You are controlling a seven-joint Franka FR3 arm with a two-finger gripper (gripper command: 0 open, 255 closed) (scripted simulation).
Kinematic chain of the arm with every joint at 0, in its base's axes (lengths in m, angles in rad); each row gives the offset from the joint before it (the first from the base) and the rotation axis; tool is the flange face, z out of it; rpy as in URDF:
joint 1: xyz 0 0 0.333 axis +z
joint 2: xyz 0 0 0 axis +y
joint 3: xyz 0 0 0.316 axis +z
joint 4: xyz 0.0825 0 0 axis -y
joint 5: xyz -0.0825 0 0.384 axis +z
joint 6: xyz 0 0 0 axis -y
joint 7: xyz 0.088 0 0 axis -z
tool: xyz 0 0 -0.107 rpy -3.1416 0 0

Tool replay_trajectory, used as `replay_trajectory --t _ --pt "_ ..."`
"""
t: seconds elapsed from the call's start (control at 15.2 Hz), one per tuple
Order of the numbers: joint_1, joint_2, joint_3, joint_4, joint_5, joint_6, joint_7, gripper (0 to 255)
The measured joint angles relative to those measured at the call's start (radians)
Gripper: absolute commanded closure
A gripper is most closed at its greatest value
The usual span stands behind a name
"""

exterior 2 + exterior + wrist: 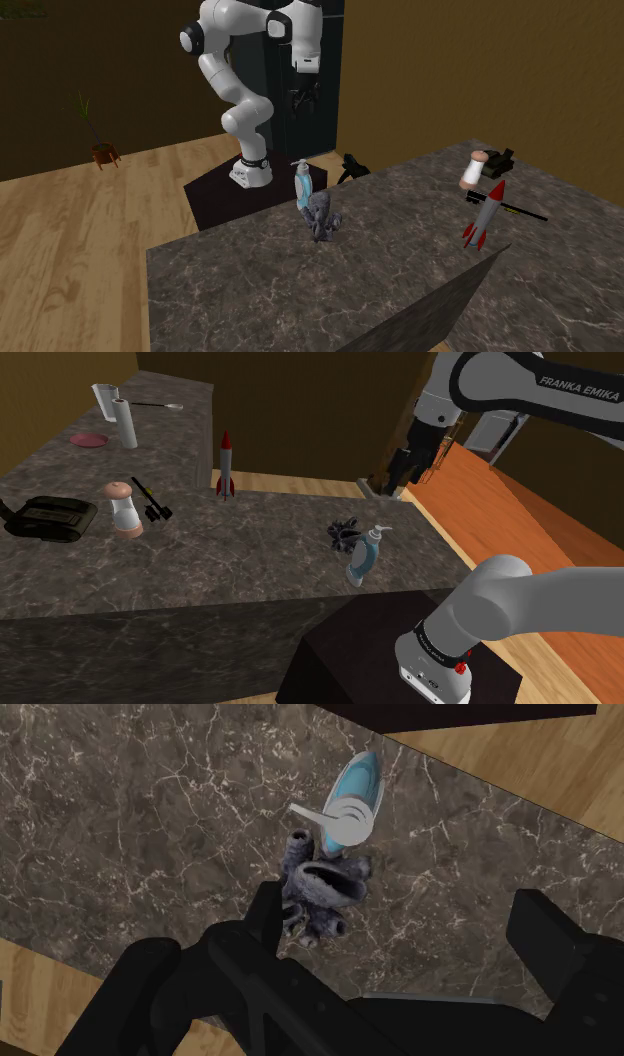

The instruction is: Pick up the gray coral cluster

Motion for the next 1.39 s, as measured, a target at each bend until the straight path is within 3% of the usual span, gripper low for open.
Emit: replay_trajectory --t 0.26,0.73,1.39 --pt "-0.014 0.013 -0.022 -0.054 -0.004 0.083 0.003 0" --pt "-0.055 0.126 -0.095 -0.179 -0.009 0.377 0.008 0" --pt "-0.068 0.439 -0.208 -0.232 0.060 0.819 -0.026 0"
